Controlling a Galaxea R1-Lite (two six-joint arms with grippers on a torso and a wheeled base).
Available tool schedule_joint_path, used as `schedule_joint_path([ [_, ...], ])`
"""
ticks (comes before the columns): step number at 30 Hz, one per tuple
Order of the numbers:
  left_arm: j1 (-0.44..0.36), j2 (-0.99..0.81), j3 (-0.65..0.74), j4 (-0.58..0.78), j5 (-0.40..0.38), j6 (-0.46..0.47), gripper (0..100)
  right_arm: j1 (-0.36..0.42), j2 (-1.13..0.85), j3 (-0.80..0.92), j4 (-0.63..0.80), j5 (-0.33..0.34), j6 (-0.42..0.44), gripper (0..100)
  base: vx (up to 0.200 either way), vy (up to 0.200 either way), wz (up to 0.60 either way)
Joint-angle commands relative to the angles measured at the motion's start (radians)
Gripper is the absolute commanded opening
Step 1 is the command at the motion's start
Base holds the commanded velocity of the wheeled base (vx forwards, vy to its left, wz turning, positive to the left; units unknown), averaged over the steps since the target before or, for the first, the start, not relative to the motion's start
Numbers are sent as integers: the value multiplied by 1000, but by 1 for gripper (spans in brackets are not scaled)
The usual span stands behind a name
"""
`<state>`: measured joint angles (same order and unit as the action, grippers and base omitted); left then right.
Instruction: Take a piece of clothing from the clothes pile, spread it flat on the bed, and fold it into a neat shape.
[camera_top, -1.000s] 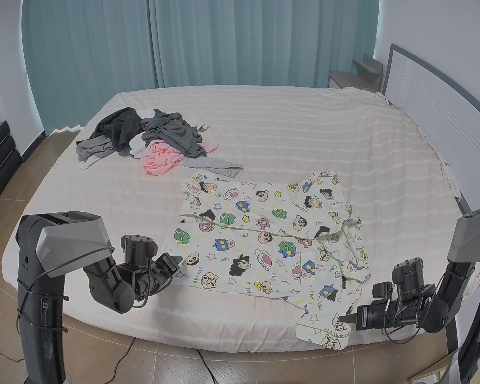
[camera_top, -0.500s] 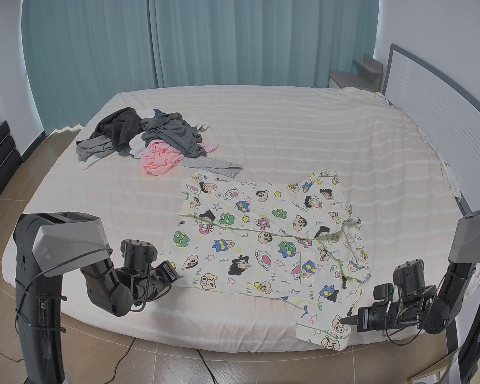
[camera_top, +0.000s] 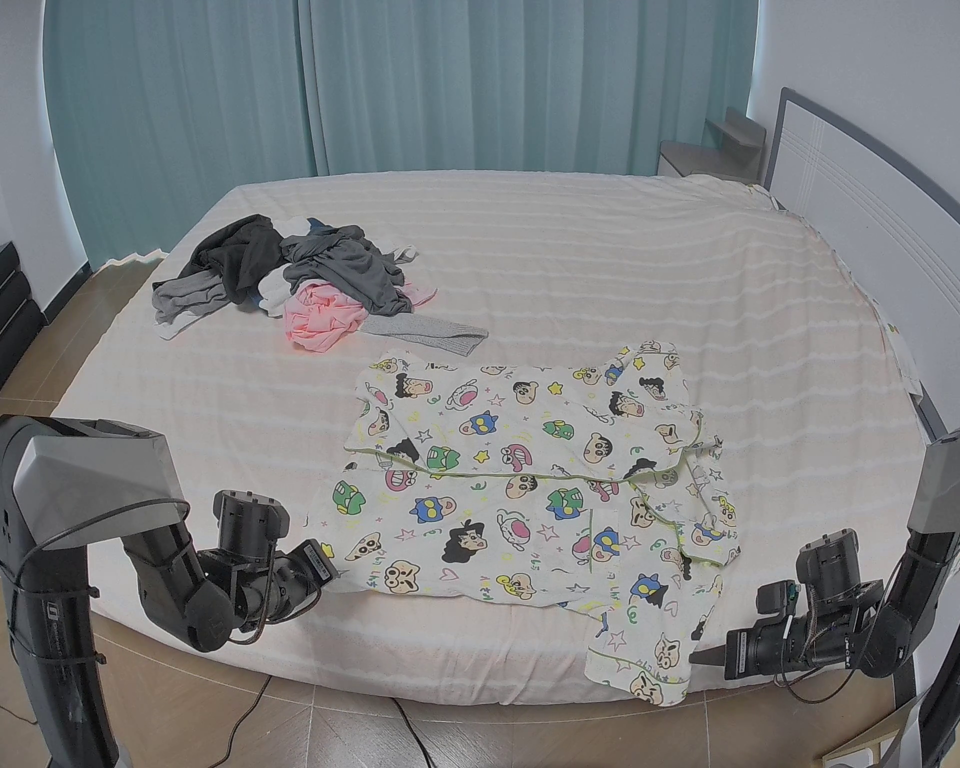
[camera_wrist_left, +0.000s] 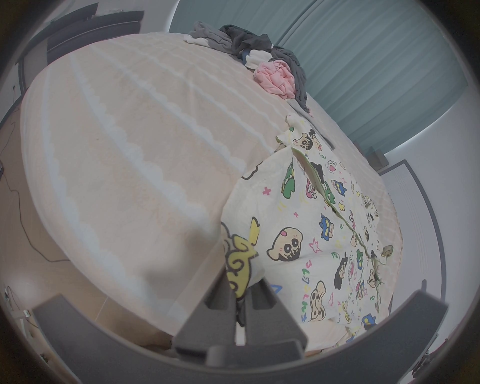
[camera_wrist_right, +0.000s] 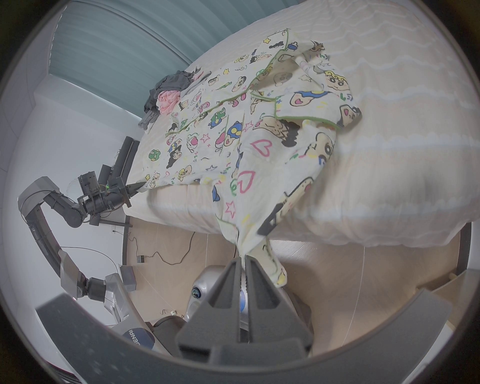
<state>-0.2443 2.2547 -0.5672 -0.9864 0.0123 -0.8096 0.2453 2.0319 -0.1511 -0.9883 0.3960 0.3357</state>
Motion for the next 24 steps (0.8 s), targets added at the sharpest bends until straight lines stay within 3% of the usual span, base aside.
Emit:
schedule_joint_path([
  [1,-6,-32,52,-3,0,0,0,3,2,21,0,3,-1,0,0,0,0],
  [10,-7,-29,78,-25,3,-3,0,6,51,-27,2,-3,2,0,0,0,0],
  [17,-20,-29,106,-31,1,-23,0,-34,117,-84,8,-17,-3,0,0,0,0],
  [18,-21,-29,107,-48,5,-36,0,-44,131,-94,0,-17,0,100,0,0,0],
  [24,-21,-29,129,-86,5,-39,0,-74,134,-105,3,-23,-6,100,0,0,0],
])
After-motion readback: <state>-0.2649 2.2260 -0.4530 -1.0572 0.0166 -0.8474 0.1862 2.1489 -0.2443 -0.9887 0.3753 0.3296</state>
